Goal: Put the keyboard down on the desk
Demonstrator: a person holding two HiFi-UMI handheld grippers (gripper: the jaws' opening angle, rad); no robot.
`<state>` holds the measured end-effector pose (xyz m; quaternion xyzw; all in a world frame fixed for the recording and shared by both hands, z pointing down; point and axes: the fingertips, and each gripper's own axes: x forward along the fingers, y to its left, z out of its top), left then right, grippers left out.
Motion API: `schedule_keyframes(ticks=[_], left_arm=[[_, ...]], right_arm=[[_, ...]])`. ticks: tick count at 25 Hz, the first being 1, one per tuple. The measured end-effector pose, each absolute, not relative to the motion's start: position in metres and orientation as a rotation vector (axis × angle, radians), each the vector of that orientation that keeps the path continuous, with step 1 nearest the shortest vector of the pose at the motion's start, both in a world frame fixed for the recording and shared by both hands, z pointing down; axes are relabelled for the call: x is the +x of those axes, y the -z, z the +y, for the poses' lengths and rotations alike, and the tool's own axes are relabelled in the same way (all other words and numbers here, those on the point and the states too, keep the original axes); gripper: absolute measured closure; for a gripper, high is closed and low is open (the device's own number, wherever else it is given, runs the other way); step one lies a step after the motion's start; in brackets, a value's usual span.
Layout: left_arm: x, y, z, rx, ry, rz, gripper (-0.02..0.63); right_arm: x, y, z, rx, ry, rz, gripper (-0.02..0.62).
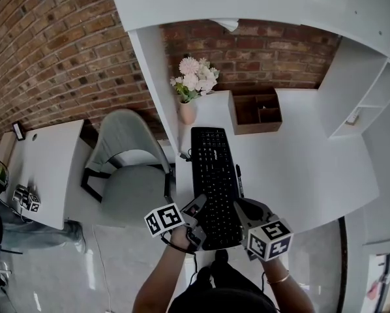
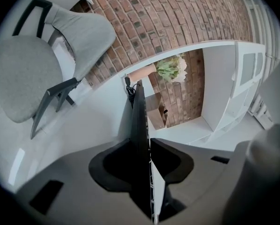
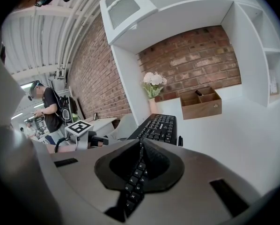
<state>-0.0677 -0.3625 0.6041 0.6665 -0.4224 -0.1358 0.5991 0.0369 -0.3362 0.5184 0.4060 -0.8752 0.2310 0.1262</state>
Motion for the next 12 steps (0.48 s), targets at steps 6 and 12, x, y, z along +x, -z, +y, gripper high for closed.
schedule_keyframes(ticks=[6,12], left_arm=[[-0.065,-0.607,-0.362,1.576,0.199,-1.042,0.471],[-0.076,-0.605,-0.364,1.613,0.135,-1.139,0.449]], right_arm=[[0.036,-0.515,-0.337,1.186,-0.67,-2.558,0.588],[0.037,-0.515,-0.337,1.196,-0.679,-2.557,0.588]])
